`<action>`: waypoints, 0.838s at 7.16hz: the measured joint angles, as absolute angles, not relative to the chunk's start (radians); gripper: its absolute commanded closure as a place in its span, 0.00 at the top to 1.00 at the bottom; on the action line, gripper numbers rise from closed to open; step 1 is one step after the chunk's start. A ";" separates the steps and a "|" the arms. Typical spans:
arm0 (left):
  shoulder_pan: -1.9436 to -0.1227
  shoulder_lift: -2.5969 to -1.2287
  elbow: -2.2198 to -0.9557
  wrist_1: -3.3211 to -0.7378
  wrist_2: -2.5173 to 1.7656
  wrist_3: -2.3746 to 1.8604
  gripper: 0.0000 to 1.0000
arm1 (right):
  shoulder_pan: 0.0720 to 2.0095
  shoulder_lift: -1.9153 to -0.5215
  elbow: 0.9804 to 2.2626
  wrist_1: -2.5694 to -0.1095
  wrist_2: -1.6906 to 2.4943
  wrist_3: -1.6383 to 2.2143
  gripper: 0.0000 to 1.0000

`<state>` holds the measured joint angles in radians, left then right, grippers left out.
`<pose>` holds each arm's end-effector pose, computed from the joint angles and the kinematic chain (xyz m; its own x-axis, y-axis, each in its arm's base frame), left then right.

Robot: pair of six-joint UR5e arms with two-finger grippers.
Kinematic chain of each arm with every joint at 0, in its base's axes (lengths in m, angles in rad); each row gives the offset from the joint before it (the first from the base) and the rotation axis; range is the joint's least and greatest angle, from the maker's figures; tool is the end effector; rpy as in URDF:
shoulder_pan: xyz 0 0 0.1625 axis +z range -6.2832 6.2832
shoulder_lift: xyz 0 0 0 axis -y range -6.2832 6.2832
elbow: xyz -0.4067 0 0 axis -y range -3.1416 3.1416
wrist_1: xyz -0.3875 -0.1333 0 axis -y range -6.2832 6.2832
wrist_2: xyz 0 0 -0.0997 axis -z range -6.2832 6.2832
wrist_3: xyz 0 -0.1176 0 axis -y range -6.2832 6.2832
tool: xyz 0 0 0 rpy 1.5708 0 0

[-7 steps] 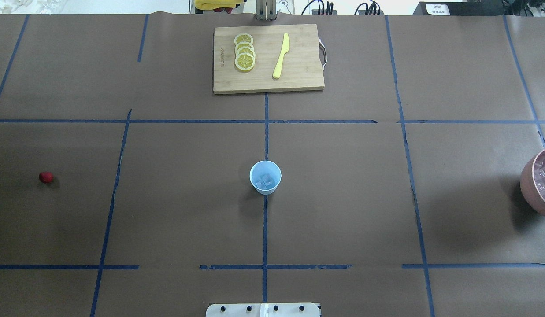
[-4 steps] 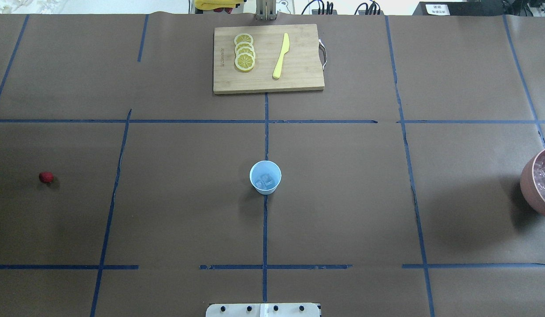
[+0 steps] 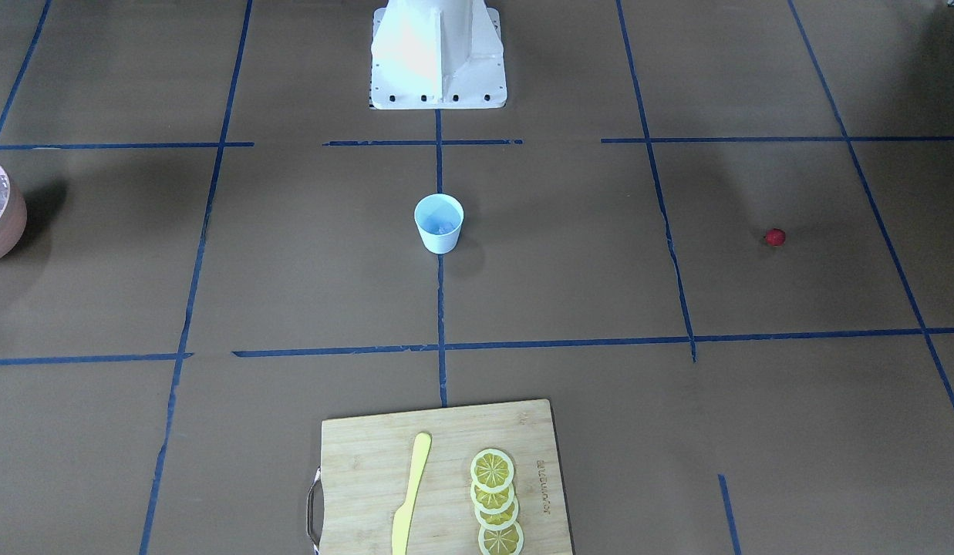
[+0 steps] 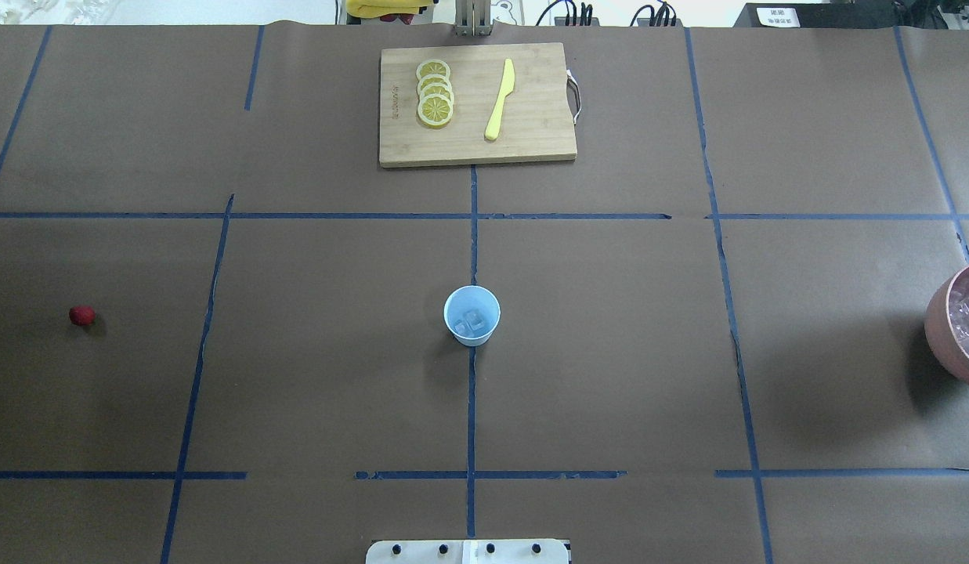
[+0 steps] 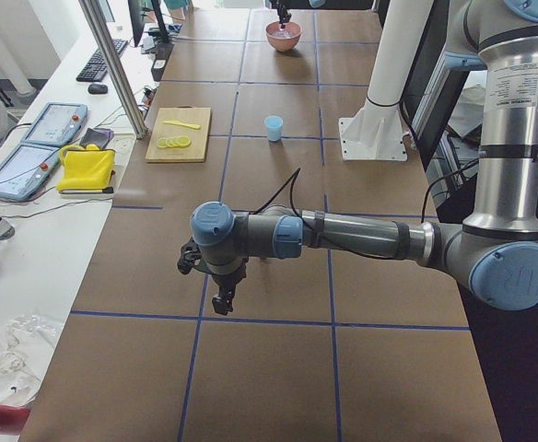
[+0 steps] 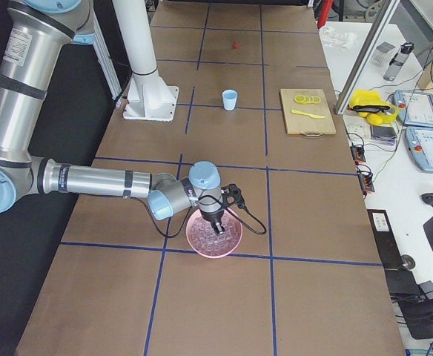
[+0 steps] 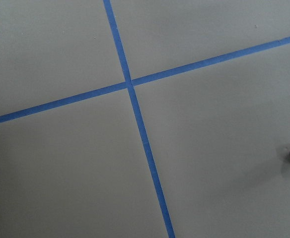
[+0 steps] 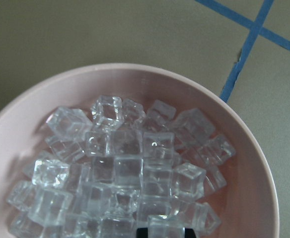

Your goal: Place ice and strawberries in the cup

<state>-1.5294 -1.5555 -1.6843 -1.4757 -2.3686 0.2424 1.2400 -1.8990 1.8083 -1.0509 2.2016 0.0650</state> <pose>-0.0292 -0.4810 0.6130 0.6673 0.2700 -0.6941 -0.2076 0.9625 0.1748 -0.0646 -0.3849 0.6275 0.7018 -0.4375 0.5622 0.2503 0.8903 0.3804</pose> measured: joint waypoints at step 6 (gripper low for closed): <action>-1.528 -1.558 -1.685 -1.476 -2.368 0.242 1.00 | 1.027 -1.417 1.879 -1.393 2.187 0.497 0.00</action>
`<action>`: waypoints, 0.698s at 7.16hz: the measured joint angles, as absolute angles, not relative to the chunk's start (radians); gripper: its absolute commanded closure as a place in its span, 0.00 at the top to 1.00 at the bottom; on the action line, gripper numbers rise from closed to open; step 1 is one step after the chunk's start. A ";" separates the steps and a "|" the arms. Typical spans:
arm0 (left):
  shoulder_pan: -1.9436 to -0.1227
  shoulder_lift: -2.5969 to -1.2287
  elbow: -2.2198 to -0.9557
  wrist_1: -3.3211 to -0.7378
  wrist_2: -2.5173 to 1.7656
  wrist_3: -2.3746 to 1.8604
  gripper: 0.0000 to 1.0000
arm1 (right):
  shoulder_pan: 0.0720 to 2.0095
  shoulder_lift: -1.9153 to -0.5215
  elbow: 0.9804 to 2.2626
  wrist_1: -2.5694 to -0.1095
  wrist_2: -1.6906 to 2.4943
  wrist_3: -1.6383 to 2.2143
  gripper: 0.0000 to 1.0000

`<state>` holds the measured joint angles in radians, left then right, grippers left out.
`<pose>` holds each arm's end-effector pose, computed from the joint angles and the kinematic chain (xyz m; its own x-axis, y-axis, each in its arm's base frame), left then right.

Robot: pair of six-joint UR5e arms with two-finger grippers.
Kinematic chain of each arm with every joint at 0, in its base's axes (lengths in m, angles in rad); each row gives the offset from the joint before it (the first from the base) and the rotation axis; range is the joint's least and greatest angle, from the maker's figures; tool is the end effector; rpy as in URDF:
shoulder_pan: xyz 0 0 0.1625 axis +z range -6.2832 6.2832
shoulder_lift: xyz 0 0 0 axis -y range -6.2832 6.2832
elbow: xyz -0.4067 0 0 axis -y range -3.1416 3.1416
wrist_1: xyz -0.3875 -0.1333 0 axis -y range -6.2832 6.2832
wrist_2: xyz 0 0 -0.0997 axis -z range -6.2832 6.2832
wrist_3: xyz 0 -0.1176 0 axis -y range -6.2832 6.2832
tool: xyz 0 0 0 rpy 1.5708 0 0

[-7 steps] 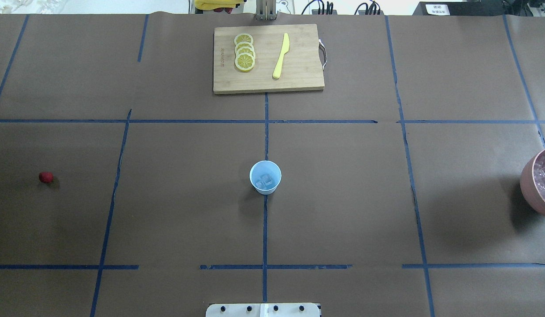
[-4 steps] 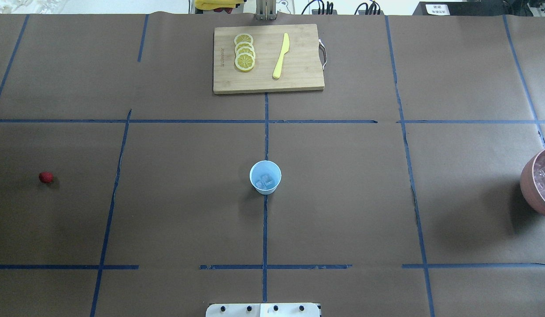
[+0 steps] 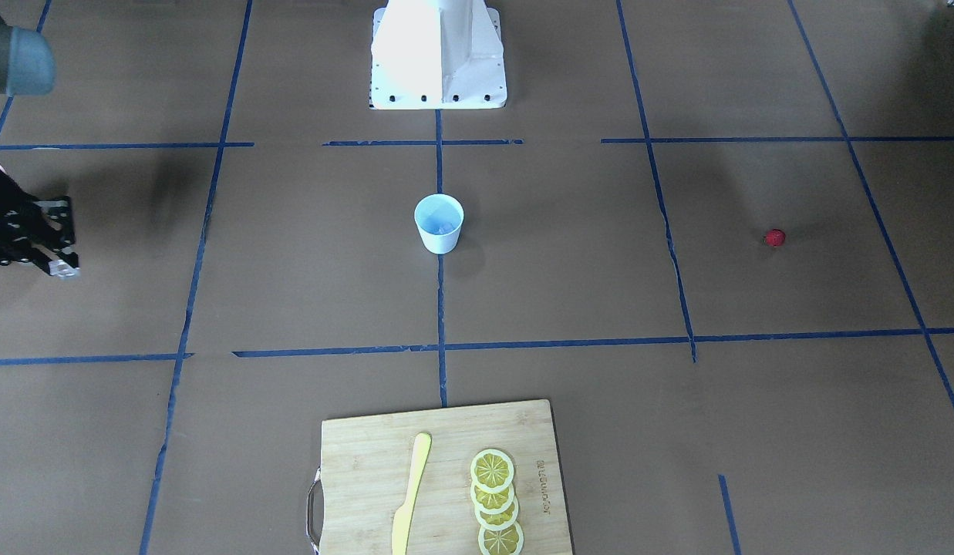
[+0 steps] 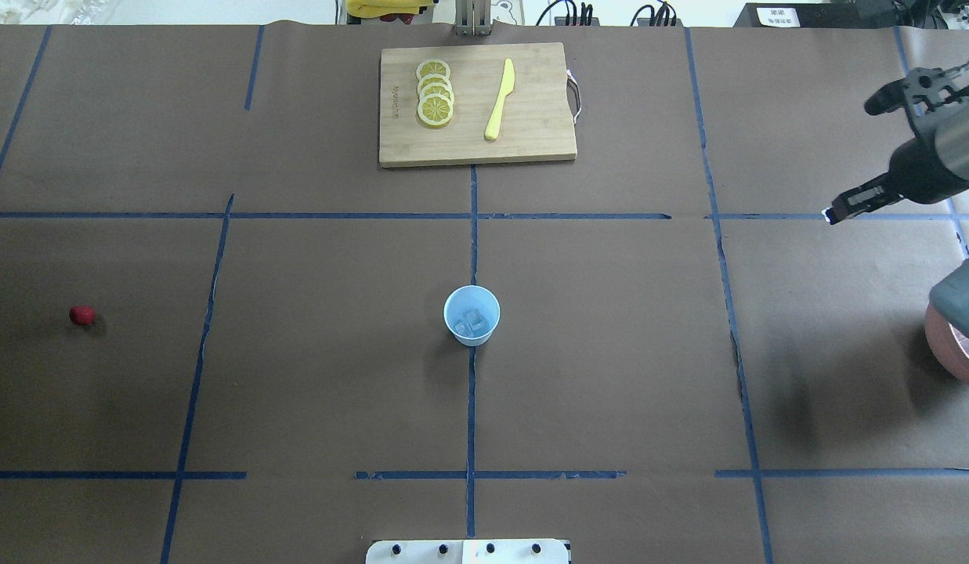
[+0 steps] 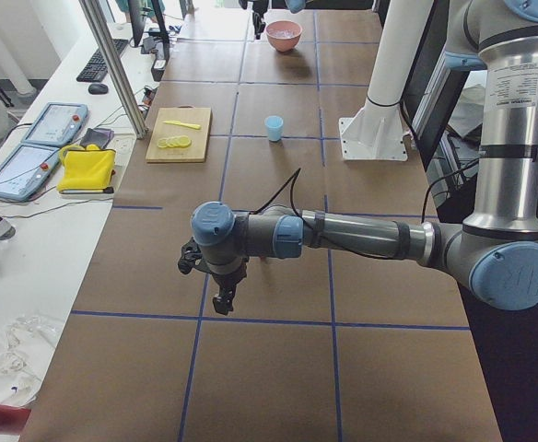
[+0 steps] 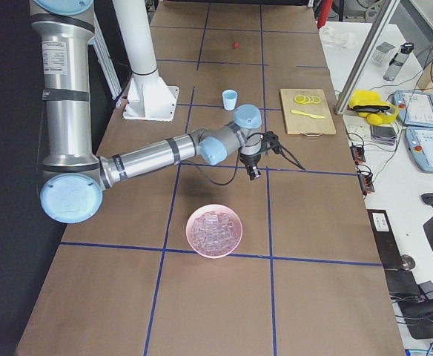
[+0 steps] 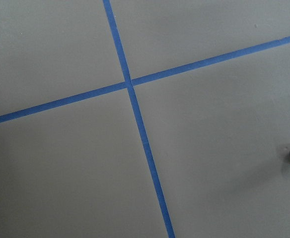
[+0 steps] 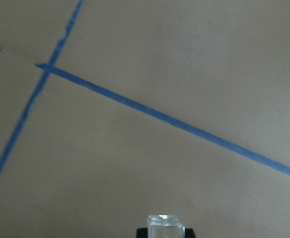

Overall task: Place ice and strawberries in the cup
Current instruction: 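Carry the ice cube in the right gripper over the blue cup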

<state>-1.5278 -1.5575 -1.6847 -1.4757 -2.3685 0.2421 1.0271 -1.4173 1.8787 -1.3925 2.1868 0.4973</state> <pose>-0.0284 -0.4820 0.6118 0.6669 0.2725 -0.6935 -0.2090 0.9618 0.1769 -0.2267 -0.5015 0.4094 0.6551 -0.3030 0.6922 0.1166 0.9457 0.3035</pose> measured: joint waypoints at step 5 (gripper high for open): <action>-1.528 -1.568 -1.681 -1.490 -2.368 0.239 1.00 | 0.648 -0.939 1.861 -1.712 1.941 1.022 0.00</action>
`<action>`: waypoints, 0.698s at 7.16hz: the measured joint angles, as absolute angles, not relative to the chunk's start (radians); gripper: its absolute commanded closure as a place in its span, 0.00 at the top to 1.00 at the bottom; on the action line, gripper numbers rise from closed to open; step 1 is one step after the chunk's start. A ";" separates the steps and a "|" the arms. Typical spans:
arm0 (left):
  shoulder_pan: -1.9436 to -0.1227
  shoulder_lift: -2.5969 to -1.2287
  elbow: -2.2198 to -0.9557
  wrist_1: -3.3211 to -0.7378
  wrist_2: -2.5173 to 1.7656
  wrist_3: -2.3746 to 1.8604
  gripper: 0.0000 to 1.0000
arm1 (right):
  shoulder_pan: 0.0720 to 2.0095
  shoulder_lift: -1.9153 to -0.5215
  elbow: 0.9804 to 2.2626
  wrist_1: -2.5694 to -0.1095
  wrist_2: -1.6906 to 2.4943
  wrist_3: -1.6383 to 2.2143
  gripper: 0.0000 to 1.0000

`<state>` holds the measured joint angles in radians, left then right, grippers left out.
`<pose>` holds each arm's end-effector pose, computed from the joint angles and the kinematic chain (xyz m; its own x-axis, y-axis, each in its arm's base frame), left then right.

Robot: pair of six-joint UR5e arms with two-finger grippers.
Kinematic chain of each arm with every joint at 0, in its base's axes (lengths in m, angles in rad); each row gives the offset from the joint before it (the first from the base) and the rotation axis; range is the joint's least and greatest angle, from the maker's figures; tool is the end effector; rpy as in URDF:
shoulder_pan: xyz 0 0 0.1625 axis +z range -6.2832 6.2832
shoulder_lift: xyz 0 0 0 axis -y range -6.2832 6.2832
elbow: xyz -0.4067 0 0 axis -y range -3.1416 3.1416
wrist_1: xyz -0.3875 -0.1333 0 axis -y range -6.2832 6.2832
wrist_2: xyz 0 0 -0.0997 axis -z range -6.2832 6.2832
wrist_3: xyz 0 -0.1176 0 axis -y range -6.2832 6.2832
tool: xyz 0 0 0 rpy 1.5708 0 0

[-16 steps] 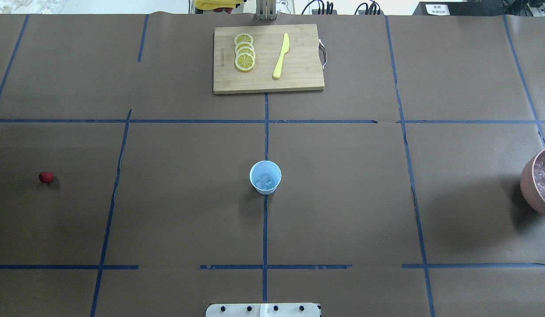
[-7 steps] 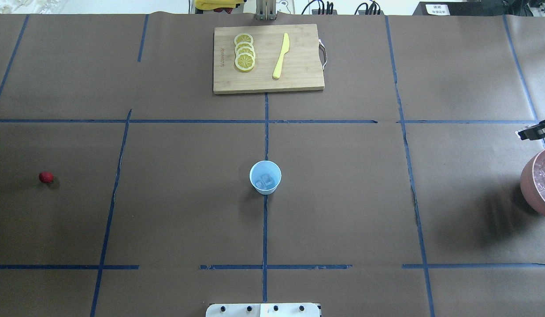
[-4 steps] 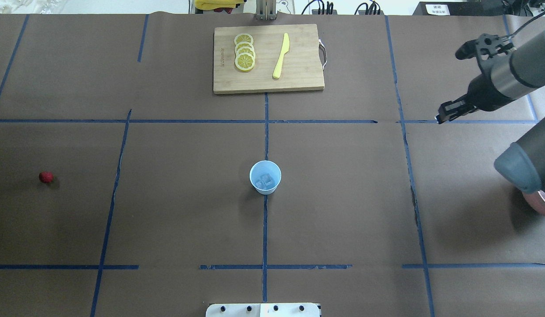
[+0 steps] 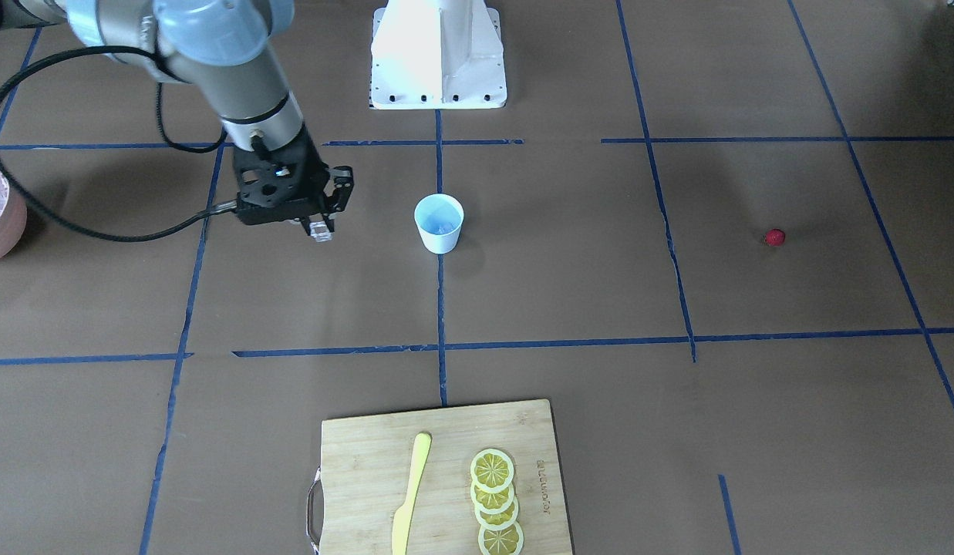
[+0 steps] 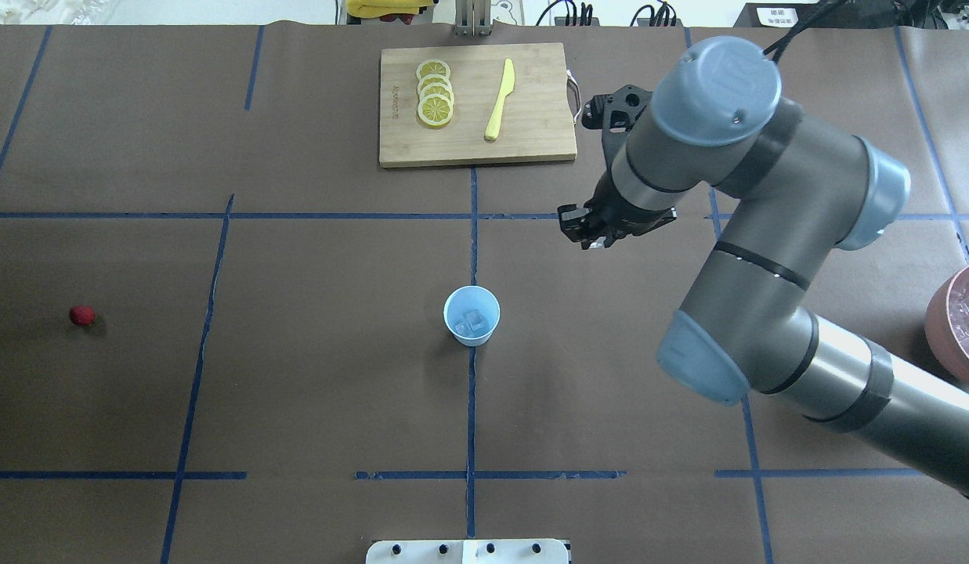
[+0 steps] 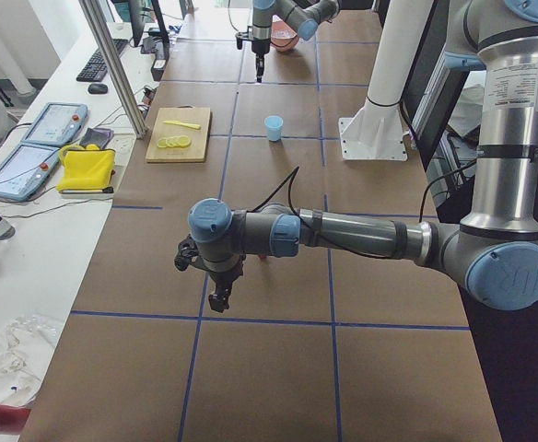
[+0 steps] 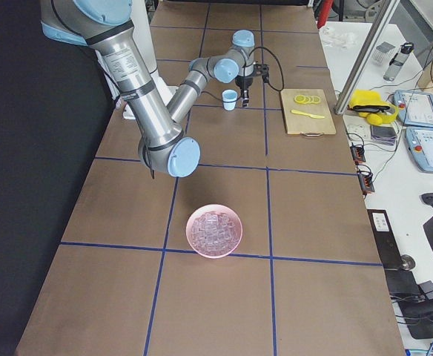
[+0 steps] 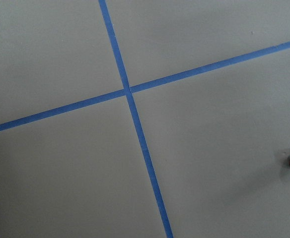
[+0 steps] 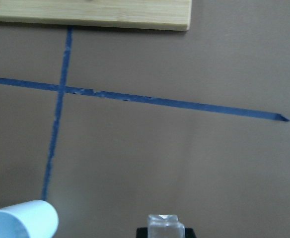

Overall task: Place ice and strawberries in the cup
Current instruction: 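Carry the ice cube in the right gripper over the blue cup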

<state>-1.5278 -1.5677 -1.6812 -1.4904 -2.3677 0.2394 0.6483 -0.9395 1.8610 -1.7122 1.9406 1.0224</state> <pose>-0.0283 -0.4876 0.6072 0.6674 0.2847 -0.6882 -0.2071 0.9585 0.1957 -0.4412 -0.4481 0.1900 0.6714 -0.1012 0.7341 -0.0121 0.9890 0.1474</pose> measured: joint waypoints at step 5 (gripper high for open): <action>-1.528 -1.565 -1.681 -1.491 -2.368 0.240 1.00 | 0.428 -0.731 1.672 -1.742 1.730 1.233 0.71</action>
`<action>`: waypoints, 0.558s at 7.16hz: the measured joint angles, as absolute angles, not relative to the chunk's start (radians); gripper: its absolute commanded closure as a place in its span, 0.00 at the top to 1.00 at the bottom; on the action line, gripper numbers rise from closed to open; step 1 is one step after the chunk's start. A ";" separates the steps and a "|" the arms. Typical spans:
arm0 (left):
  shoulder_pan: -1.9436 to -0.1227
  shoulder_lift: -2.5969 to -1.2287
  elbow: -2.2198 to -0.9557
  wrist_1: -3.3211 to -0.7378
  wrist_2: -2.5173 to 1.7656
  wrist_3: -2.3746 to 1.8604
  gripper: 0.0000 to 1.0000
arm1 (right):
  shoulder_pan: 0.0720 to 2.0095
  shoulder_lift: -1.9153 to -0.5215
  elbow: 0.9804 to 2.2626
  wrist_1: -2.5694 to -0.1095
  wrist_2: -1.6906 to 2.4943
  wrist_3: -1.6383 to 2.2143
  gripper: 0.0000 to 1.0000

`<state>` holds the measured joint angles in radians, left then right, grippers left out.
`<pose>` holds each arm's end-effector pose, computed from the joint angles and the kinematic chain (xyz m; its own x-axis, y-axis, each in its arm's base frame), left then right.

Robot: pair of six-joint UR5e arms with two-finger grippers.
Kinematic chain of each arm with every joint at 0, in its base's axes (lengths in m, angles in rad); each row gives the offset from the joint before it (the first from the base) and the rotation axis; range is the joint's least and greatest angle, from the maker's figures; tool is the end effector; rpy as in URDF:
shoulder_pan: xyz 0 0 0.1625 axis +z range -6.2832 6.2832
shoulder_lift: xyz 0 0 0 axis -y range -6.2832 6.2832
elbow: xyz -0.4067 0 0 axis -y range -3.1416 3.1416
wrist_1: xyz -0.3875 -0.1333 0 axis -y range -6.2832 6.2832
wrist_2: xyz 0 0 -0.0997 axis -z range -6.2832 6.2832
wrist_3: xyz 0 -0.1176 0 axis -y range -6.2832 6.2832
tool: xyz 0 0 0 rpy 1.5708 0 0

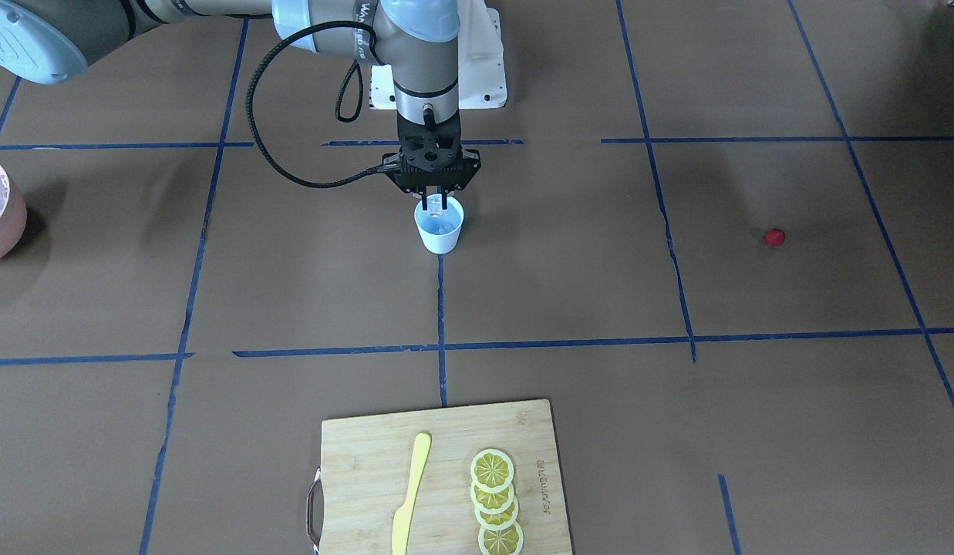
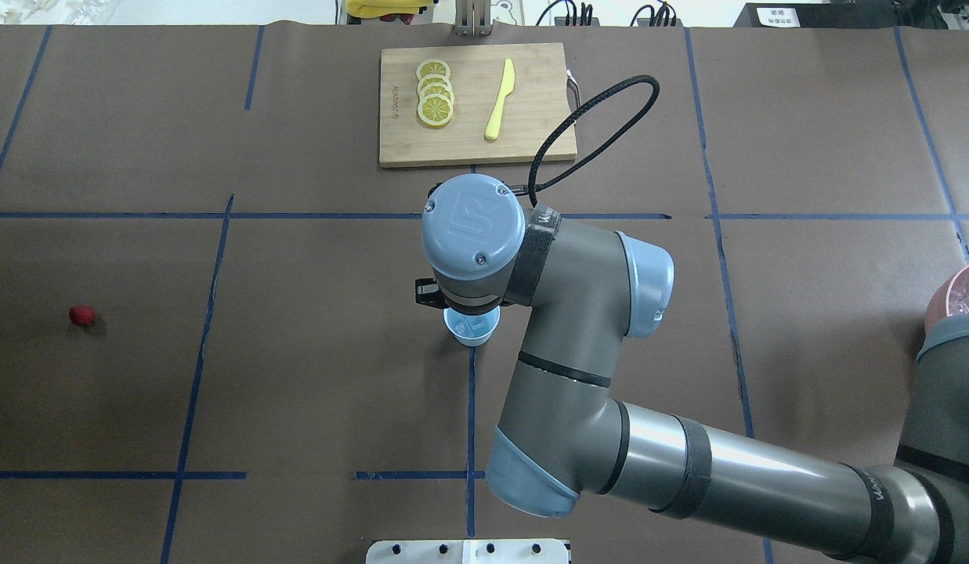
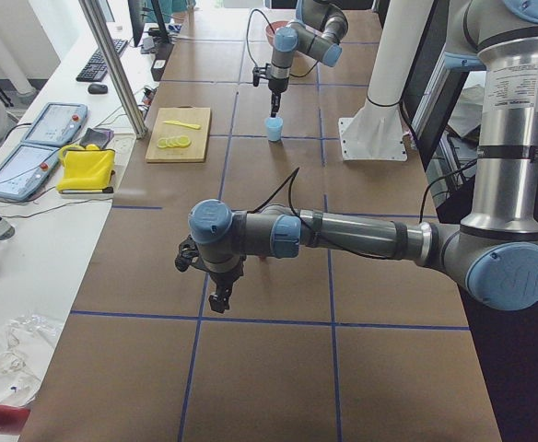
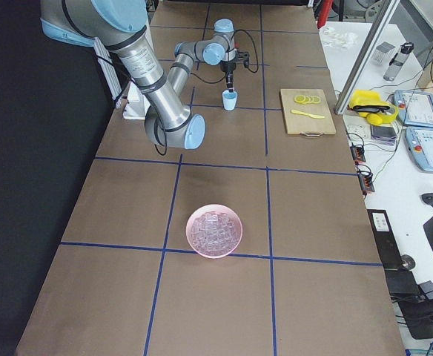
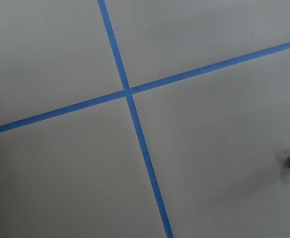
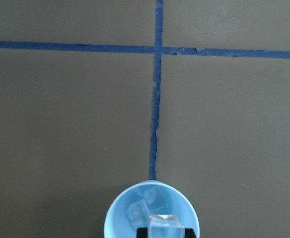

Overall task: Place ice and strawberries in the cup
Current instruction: 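Carry the ice cube in the right gripper over the blue cup, then open the right gripper to drop the ice cube into the cup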

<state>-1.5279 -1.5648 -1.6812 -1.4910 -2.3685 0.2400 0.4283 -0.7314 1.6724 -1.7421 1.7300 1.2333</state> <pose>-0.0283 -0.4863 0.6085 0.6668 0.2836 -0.6892 -0.2073 0.9588 0.1940 -0.5740 -0.3881 0.1350 0.7190 -0.0312 0.6944 -0.0759 0.9895 0.1230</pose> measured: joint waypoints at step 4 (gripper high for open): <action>-1.528 -1.565 -1.678 -1.491 -2.368 0.240 1.00 | 0.416 -0.726 1.661 -1.742 1.721 1.242 0.99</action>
<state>-1.5278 -1.5647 -1.6780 -1.4910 -2.3682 0.2403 0.4164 -0.7261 1.6607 -1.7423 1.7212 1.2423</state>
